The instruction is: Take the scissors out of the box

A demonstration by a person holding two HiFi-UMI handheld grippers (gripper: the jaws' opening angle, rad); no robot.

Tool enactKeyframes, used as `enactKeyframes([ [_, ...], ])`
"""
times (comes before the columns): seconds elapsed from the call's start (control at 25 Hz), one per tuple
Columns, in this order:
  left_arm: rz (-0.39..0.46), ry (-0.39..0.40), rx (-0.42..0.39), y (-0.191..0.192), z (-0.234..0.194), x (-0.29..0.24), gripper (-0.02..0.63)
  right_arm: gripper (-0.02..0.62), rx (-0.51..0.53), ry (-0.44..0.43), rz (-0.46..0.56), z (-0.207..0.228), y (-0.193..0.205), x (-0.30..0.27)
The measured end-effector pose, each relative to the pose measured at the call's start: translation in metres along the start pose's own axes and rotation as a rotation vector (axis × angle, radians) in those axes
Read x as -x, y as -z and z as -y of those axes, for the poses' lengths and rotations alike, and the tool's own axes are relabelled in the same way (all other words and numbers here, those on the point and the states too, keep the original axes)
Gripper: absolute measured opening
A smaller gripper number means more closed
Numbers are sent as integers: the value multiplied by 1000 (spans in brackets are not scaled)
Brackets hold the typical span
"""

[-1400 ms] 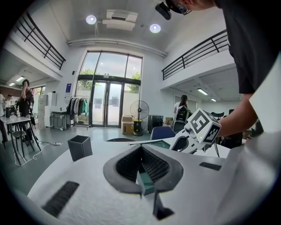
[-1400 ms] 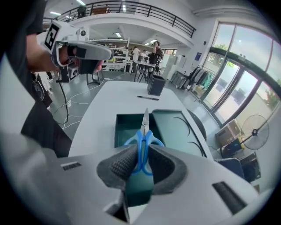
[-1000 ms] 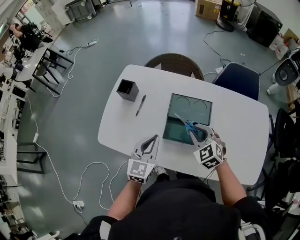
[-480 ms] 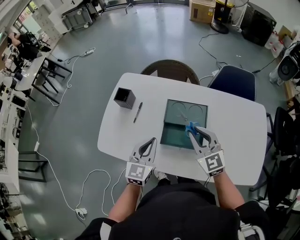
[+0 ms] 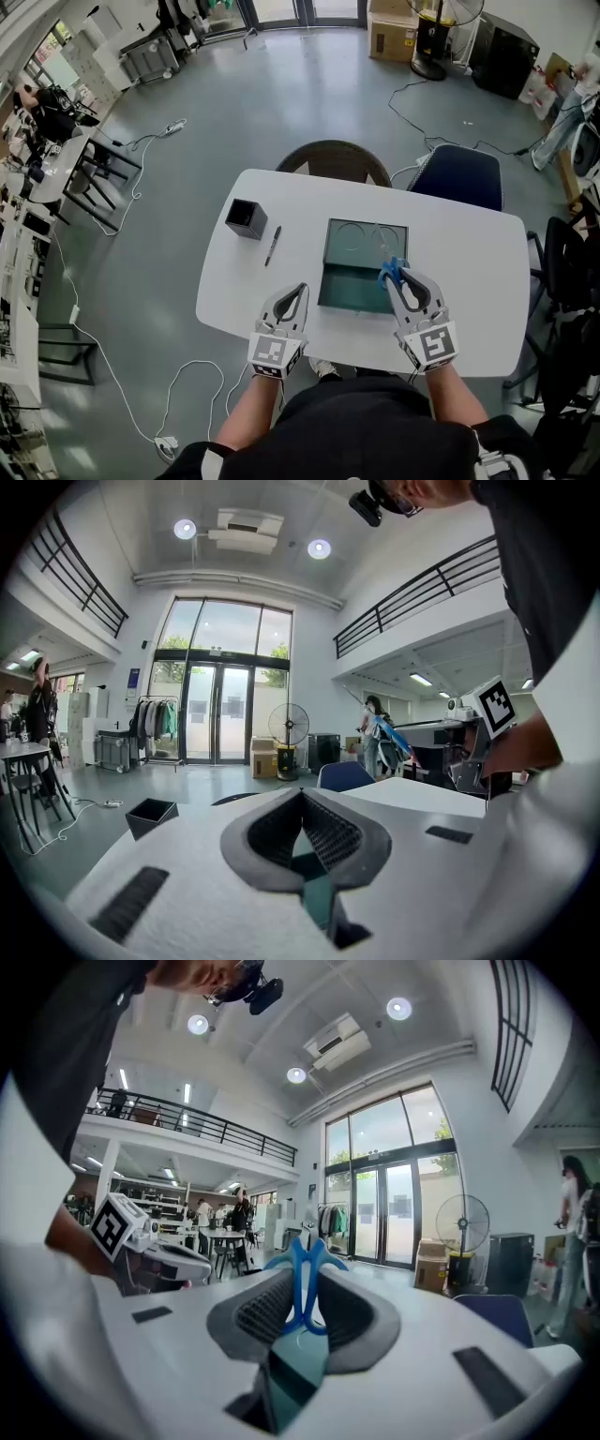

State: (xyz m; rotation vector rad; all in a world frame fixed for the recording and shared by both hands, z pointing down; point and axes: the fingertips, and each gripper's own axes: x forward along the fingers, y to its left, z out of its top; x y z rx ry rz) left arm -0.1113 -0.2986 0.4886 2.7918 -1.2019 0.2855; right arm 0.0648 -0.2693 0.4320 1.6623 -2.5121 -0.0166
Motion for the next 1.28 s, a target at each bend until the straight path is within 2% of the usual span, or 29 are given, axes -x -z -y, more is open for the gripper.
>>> enactKeyframes([
  [0.32, 23, 14, -11, -17, 4, -7, 6, 89, -18, 161, 131, 28, -29, 22],
  [0.48, 26, 31, -13, -19, 9, -10, 6, 89, -15, 209, 165, 36, -32, 28],
  [0.84, 44, 49, -17, -20, 13, -16, 6, 89, -19, 234, 160, 40, -26, 32],
  [1.28, 53, 60, -21, -22, 21, -21, 6, 89, -6, 221, 159, 43, -27, 33],
])
